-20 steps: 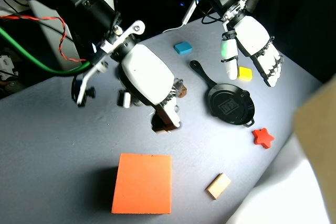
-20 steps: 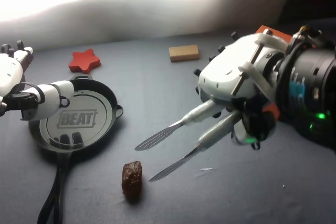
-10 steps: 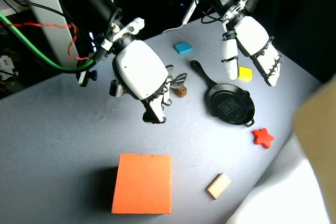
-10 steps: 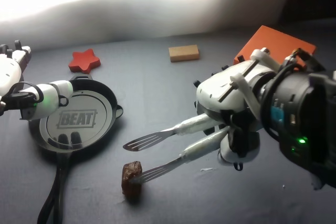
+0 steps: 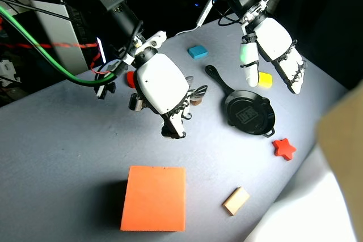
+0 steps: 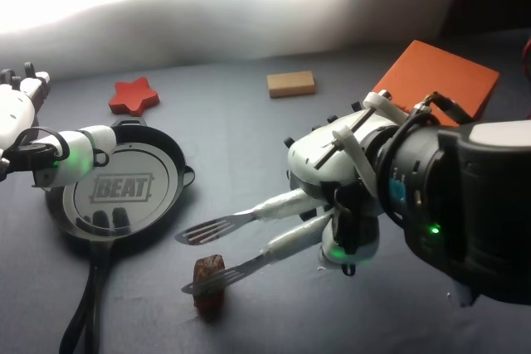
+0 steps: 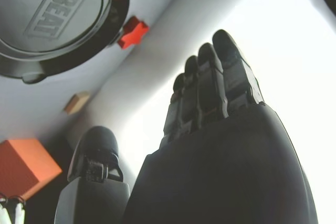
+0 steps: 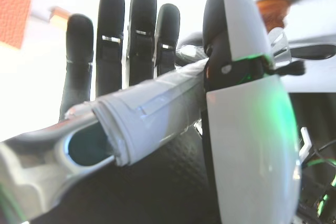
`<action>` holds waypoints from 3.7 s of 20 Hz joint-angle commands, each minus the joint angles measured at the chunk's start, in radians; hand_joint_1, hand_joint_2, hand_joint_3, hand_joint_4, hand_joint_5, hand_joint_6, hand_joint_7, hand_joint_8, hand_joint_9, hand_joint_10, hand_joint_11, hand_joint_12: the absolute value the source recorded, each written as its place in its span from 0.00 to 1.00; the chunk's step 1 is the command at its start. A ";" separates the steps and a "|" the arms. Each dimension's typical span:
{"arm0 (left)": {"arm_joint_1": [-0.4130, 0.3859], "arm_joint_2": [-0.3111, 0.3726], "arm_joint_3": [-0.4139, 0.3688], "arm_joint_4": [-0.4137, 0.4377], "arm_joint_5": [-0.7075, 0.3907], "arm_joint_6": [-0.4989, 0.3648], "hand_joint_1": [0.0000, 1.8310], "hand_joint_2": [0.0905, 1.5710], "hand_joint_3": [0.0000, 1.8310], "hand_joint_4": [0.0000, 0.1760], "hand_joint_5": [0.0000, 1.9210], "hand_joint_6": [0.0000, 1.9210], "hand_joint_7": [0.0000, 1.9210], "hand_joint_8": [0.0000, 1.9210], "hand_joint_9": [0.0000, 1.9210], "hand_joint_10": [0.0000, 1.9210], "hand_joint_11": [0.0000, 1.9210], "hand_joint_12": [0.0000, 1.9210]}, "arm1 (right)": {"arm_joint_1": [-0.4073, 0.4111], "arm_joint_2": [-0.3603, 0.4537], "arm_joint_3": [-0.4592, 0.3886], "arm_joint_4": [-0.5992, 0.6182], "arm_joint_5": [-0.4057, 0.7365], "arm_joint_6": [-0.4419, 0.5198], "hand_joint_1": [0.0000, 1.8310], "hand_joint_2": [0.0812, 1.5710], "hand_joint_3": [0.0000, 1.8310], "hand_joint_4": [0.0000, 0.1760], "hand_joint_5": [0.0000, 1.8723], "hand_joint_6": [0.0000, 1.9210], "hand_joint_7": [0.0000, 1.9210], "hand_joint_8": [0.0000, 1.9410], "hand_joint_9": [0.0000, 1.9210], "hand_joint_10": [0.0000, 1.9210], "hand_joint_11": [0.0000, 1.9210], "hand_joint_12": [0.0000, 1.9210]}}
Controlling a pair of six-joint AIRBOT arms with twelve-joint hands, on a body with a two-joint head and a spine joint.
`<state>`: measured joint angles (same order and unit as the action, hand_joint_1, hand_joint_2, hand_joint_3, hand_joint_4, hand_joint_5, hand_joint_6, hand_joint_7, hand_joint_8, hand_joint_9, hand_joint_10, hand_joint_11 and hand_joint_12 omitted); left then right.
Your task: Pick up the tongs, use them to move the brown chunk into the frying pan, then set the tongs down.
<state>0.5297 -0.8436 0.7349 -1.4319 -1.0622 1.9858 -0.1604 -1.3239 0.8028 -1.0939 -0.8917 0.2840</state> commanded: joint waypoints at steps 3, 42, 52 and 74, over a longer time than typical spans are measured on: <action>-0.008 0.011 0.002 0.065 -0.067 0.001 0.00 0.80 0.00 0.00 0.03 0.00 0.06 0.00 0.07 0.00 0.00 0.25 | -0.004 -0.015 0.024 -0.031 0.008 -0.003 0.61 0.71 0.00 0.00 0.36 0.29 0.50 0.03 0.32 0.40 0.12 0.83; -0.002 0.016 0.005 0.042 -0.067 0.003 0.00 0.80 0.00 0.00 0.05 0.00 0.08 0.00 0.07 0.00 0.00 0.26 | -0.031 -0.079 0.077 -0.024 0.040 -0.049 0.68 0.68 0.00 0.00 0.51 0.55 0.59 0.40 0.59 0.39 0.40 0.79; -0.024 0.044 0.042 0.043 -0.008 0.054 0.02 0.80 0.00 0.00 0.06 0.00 0.08 0.00 0.08 0.00 0.00 0.26 | -0.020 -0.078 0.077 -0.024 0.037 -0.049 0.76 0.68 0.00 0.00 0.47 0.56 0.57 0.34 0.53 0.61 0.45 0.77; -0.022 0.066 0.065 0.055 0.049 0.052 0.01 0.81 0.00 0.00 0.04 0.00 0.07 0.00 0.07 0.00 0.00 0.26 | -0.053 -0.076 0.083 -0.021 0.046 -0.045 0.62 0.71 0.00 0.00 0.50 0.56 0.68 0.20 0.64 0.39 0.46 0.76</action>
<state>0.5140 -0.7906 0.7963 -1.4448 -0.9493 2.0407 -0.2173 -1.4048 0.8864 -1.0634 -0.8577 0.2386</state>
